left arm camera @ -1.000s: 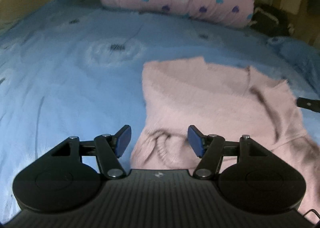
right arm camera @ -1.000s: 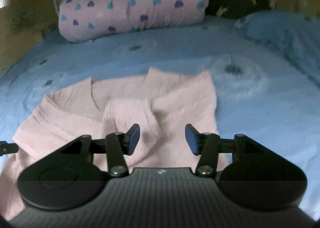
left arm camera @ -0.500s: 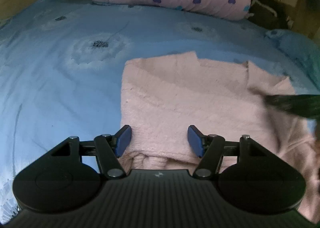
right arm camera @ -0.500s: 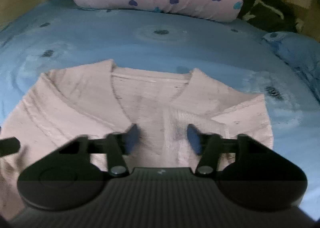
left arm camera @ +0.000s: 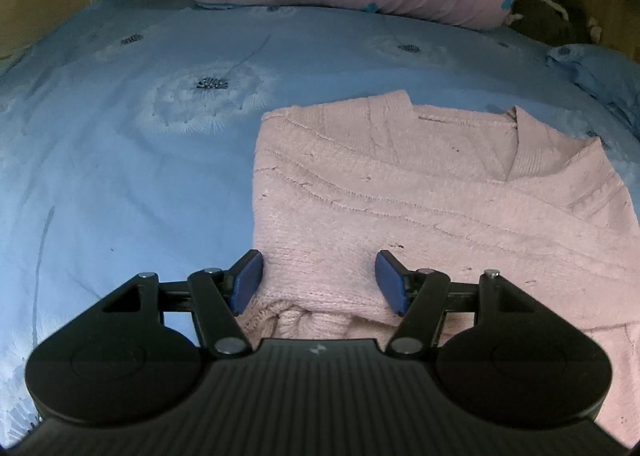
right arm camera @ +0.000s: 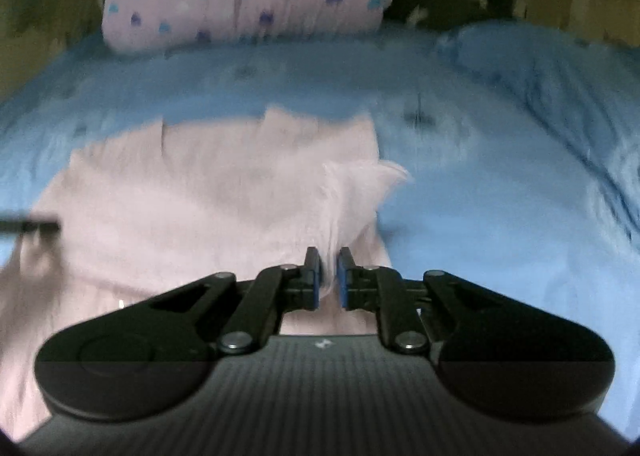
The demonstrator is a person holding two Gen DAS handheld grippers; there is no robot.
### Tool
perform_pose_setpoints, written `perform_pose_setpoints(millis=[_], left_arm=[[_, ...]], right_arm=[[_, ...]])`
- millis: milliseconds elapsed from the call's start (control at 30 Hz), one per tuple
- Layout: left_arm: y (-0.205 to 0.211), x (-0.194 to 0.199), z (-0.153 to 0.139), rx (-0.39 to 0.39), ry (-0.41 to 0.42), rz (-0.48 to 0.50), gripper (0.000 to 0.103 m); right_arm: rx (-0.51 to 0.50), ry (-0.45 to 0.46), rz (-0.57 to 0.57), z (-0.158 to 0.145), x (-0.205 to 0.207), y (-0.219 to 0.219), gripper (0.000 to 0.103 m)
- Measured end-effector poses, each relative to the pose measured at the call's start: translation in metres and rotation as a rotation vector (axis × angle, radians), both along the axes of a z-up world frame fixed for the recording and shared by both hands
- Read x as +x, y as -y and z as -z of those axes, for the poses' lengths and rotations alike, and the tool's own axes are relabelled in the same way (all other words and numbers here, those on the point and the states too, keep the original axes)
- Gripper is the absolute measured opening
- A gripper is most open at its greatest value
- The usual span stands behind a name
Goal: Fold small clothes
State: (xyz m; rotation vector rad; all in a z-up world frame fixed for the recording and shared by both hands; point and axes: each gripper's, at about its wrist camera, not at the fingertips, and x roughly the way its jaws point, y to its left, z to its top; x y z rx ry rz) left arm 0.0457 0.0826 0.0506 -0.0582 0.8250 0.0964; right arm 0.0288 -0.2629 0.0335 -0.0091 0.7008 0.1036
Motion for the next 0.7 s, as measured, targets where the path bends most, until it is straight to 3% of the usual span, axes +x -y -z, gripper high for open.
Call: perform_pose_setpoints(millis=[133,233,367,467,500,700], left_arm=[[-0.004,-0.001,0.0,-0.022,-0.002,-0.007,0.068],[-0.005,-0.001,-0.002,-0.04,-0.005,-0.016,0.068],[-0.004,-0.006,-0.007,-0.034,-0.014,-0.003,0.068],[-0.008,-0.021,-0.015,-0.039,0.009,0.034,0.068],[-0.01,-0.027,-0.016,-0.042,0.013,0.046,0.068],[-0.02,-0.035,-0.01,-0.03,-0.025,0.058,0.068]], right_arm=[[0.027,-0.14,-0.017,0.015,-0.013,0.011,0.019],[0.084,-0.198,-0.045,0.006,-0.018,0.014,0.019],[0.132,-0.131,-0.119,-0.022,-0.015,0.0,0.021],[0.132,-0.052,-0.166,-0.031,0.007,-0.015,0.055],[0.138,-0.04,-0.181,-0.03,0.019,-0.022,0.06],[0.115,-0.059,-0.264,-0.007,0.083,-0.054,0.058]])
